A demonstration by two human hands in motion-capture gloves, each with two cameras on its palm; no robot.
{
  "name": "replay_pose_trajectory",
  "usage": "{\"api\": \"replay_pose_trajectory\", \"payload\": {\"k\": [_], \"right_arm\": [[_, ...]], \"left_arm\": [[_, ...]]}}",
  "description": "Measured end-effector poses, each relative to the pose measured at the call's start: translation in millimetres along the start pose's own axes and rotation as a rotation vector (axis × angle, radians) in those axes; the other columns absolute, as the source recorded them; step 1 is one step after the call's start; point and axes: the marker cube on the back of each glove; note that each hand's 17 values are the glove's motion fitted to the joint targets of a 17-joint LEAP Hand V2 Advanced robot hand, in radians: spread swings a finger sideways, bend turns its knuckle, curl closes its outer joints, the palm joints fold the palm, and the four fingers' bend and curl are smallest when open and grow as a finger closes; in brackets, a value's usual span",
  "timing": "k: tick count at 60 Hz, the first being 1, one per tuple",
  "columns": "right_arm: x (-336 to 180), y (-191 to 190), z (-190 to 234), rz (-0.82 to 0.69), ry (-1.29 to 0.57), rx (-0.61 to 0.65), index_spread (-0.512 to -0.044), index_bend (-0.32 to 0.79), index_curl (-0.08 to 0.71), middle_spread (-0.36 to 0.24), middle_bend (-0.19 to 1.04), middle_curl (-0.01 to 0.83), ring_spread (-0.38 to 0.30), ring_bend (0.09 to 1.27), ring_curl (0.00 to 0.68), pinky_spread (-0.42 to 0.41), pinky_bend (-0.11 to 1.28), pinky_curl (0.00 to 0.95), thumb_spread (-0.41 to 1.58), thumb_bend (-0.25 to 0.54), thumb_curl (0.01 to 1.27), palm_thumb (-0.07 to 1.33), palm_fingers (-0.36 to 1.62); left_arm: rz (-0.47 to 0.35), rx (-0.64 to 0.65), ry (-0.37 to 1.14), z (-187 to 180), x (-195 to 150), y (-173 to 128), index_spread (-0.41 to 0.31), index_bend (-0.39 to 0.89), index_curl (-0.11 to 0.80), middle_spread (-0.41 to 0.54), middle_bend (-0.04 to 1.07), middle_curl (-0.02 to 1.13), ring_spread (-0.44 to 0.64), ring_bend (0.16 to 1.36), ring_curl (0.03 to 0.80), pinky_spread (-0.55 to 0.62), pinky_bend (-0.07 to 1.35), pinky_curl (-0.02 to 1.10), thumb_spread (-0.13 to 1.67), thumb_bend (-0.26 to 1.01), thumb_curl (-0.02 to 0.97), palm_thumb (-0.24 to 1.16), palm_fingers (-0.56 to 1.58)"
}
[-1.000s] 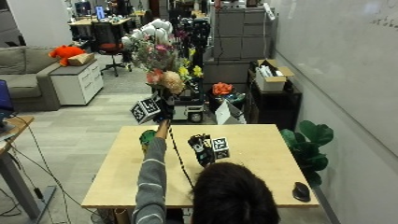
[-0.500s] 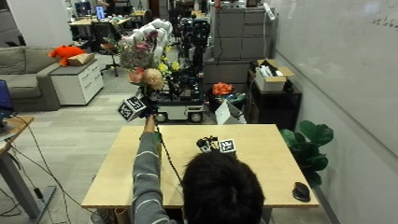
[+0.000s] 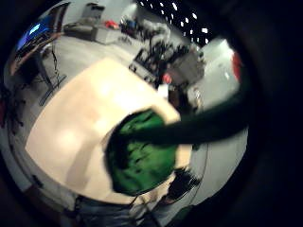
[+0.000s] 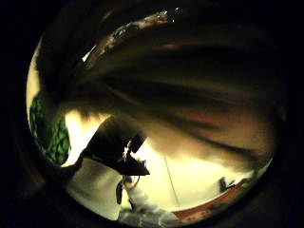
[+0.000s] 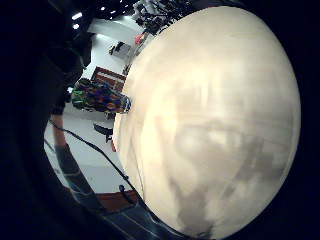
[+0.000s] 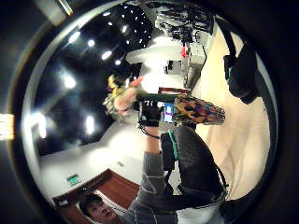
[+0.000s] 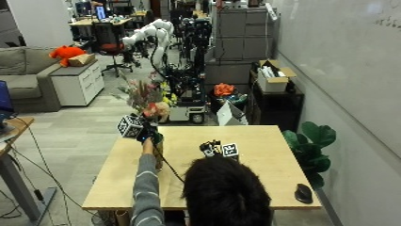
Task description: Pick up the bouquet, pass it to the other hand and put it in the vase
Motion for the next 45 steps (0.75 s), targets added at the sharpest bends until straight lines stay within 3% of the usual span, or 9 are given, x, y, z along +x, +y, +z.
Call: {"api": "replay_pose_trajectory", "payload": {"k": [2,7,10,13,16,23,28,39,45], "right_arm": [[-3,3,-1,-0.010,0.017,0.014,-0.220,0.16,0.377,-0.104,0.32,0.464,-0.192,0.30,0.399,-0.075,0.16,0.311,1.12,-0.020,0.38,0.55,1.08],[12,0,-8,0.031,0.152,0.076,-0.216,0.17,0.383,-0.104,0.32,0.465,-0.188,0.29,0.401,-0.074,0.16,0.307,1.12,-0.019,0.38,0.55,1.08],[16,0,-12,0.011,0.211,0.103,-0.215,0.17,0.386,-0.104,0.32,0.466,-0.187,0.29,0.403,-0.073,0.16,0.302,1.12,-0.019,0.38,0.56,1.08],[-2,8,-8,-0.066,0.106,0.065,-0.213,0.17,0.389,-0.104,0.33,0.468,-0.185,0.28,0.402,-0.073,0.16,0.299,1.13,-0.016,0.38,0.56,1.08],[-4,11,-10,-0.052,0.136,0.073,-0.212,0.17,0.393,-0.104,0.32,0.469,-0.183,0.28,0.404,-0.072,0.16,0.297,1.13,-0.018,0.38,0.57,1.08],[-25,28,-10,0.049,0.046,0.031,-0.210,0.17,0.397,-0.104,0.33,0.469,-0.184,0.27,0.406,-0.072,0.16,0.292,1.13,-0.019,0.38,0.58,1.08],[-59,41,-8,-0.086,-0.144,-0.045,-0.210,0.17,0.400,-0.104,0.33,0.469,-0.185,0.27,0.408,-0.071,0.15,0.286,1.13,-0.020,0.38,0.58,1.08],[-62,42,-8,-0.127,-0.139,-0.044,-0.210,0.17,0.406,-0.104,0.33,0.471,-0.186,0.27,0.411,-0.068,0.16,0.279,1.13,-0.020,0.38,0.58,1.08],[-42,32,-9,-0.148,-0.006,0.017,-0.211,0.17,0.408,-0.104,0.33,0.471,-0.186,0.26,0.412,-0.067,0.16,0.274,1.14,-0.020,0.38,0.59,1.09]], "left_arm": [[-0.074,-0.057,-0.132,-8,-15,23,0.025,-0.02,0.414,0.050,0.32,0.51,0.00,0.78,0.488,0.01,0.64,0.50,0.96,-0.08,0.341,0.33,-0.32],[-0.289,-0.281,-0.277,-11,-63,67,0.125,0.00,0.304,0.231,0.19,0.36,0.19,0.70,0.364,0.21,0.52,0.38,0.89,-0.06,0.334,0.27,-0.30],[-0.304,-0.316,-0.223,-29,-53,84,0.165,0.00,0.259,0.299,0.18,0.33,0.26,0.67,0.336,0.29,0.49,0.35,0.86,-0.05,0.333,0.25,-0.28],[-0.312,-0.292,-0.243,-28,-73,82,0.197,0.03,0.228,0.344,0.18,0.32,0.32,0.66,0.321,0.34,0.46,0.33,0.84,-0.05,0.333,0.24,-0.26],[-0.342,-0.271,-0.273,-28,-88,81,0.217,0.04,0.202,0.375,0.17,0.31,0.36,0.65,0.309,0.38,0.44,0.32,0.83,-0.04,0.333,0.24,-0.23],[-0.333,-0.215,-0.257,-48,-83,90,0.240,0.06,0.159,0.408,0.17,0.30,0.40,0.64,0.297,0.43,0.42,0.31,0.81,-0.04,0.335,0.24,-0.18],[-0.322,-0.164,-0.249,-62,-78,97,0.242,0.07,0.141,0.403,0.19,0.30,0.41,0.63,0.292,0.44,0.41,0.31,0.80,-0.04,0.336,0.24,-0.14],[-0.294,-0.074,-0.190,-73,-71,106,0.224,0.11,0.135,0.336,0.23,0.32,0.37,0.64,0.291,0.41,0.41,0.31,0.83,-0.03,0.339,0.27,-0.02],[-0.297,-0.089,-0.174,-69,-76,105,0.204,0.12,0.144,0.295,0.26,0.34,0.33,0.65,0.292,0.38,0.41,0.31,0.85,-0.03,0.338,0.29,0.03]]}}
